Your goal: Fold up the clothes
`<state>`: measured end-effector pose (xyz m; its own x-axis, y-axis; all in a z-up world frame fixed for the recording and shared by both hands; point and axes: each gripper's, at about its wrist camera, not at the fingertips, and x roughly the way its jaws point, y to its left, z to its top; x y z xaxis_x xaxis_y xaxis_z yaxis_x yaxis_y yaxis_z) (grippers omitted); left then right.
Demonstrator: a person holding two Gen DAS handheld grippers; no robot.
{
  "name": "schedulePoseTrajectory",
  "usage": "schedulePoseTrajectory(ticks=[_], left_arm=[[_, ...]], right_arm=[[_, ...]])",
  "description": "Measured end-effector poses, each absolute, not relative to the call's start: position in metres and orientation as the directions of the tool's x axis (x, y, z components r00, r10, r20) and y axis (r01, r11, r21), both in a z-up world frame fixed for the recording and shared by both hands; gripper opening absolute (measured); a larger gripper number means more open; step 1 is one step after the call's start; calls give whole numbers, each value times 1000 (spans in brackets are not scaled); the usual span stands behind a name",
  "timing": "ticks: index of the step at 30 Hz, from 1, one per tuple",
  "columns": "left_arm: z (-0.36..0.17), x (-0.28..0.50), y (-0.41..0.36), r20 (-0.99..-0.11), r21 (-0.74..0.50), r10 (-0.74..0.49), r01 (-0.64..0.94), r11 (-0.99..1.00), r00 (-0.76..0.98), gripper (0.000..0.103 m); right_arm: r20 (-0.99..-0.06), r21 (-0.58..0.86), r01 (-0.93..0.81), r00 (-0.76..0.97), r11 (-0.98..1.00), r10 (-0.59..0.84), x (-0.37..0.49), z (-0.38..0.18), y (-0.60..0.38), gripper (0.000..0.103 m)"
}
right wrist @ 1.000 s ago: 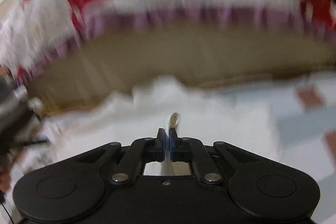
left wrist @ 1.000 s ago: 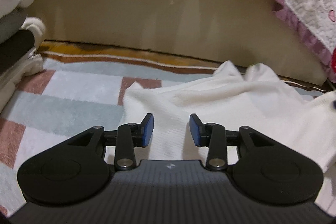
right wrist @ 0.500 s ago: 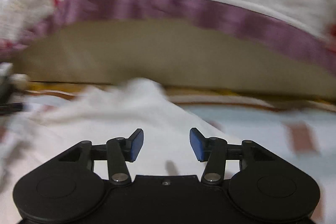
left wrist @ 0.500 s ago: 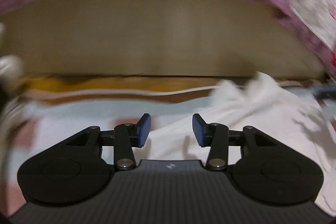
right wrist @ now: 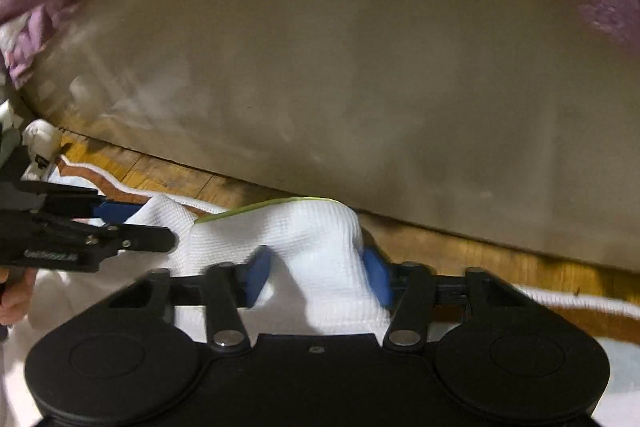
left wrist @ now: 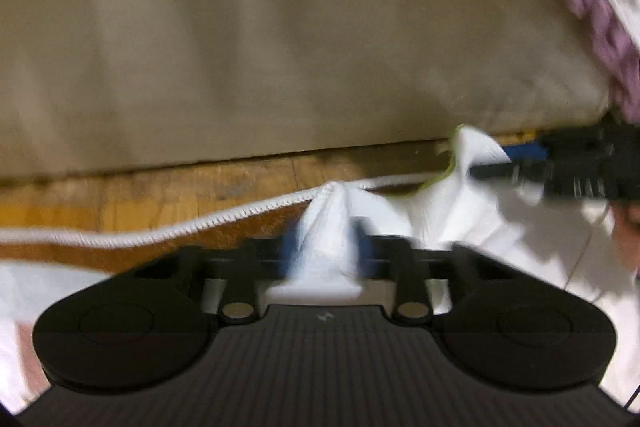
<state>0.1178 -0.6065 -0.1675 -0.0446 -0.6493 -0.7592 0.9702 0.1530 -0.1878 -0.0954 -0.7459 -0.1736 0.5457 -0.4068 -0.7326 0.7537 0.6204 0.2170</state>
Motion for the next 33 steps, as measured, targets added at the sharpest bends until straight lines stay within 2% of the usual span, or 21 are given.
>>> schedulePoseTrajectory(ticks=[1, 2, 5, 9, 12, 16, 20, 22, 24, 25, 26, 27, 28, 30, 32, 33], left_arm=[[-163, 116, -601, -740, -181, -672, 972, 153, -32, 11], [-157, 115, -595, -717, -176, -697, 972, 154, -20, 10], [-129, 117, -561, -542, -219, -840, 964, 152, 9, 10], [-118, 117, -540, -384, -292, -923, 951, 103, -17, 10], [-122, 111, -527, -336, -309, -942, 947, 90, -21, 10], [-115, 89, -472, -279, -341, -955, 940, 4, -97, 10], [-115, 50, -389, -297, -355, -925, 927, -122, -235, 10], [-127, 33, -365, -348, -386, -892, 911, -143, -287, 10], [-141, 18, -351, -415, -372, -863, 919, -129, -289, 10], [-149, 10, -345, -448, -364, -846, 923, -122, -288, 10], [-154, 8, -341, -463, -367, -840, 924, -108, -282, 10], [-160, 6, -337, -476, -370, -835, 924, -94, -275, 10], [-165, 5, -334, -489, -373, -830, 924, -79, -268, 10], [-169, 6, -330, -477, -399, -840, 915, -55, -258, 10], [-166, 5, -329, -474, -395, -843, 917, -55, -255, 10], [-166, 4, -328, -476, -388, -842, 920, -59, -255, 10]], right_arm=[[-709, 202, 749, 557, 631, -433, -97, -170, -741, 7], [-684, 187, 744, 567, 642, -458, -99, -166, -736, 7], [-549, 198, 745, 623, 637, -558, -123, -140, -707, 6], [-455, 186, 773, 615, 606, -645, -134, -119, -685, 6], [-380, 180, 794, 601, 581, -703, -142, -104, -669, 6], [-402, 152, 734, 658, 661, -637, -148, -98, -631, 6], [-491, 192, 623, 730, 758, -476, -174, -104, -580, 7], [-591, 237, 591, 718, 771, -368, -186, -117, -561, 6], [-712, 218, 596, 639, 773, -292, -194, -131, -541, 8], [-748, 177, 620, 589, 764, -305, -191, -133, -533, 11], [-781, 135, 642, 537, 755, -318, -188, -135, -525, 21], [-811, 91, 662, 483, 744, -330, -184, -138, -517, 23], [-798, 92, 681, 487, 727, -355, -184, -132, -513, 23], [-735, 172, 712, 553, 681, -392, -180, -115, -509, 34], [-668, 249, 717, 614, 650, -421, -176, -101, -511, 41], [-637, 286, 710, 642, 643, -426, -171, -96, -514, 41]])
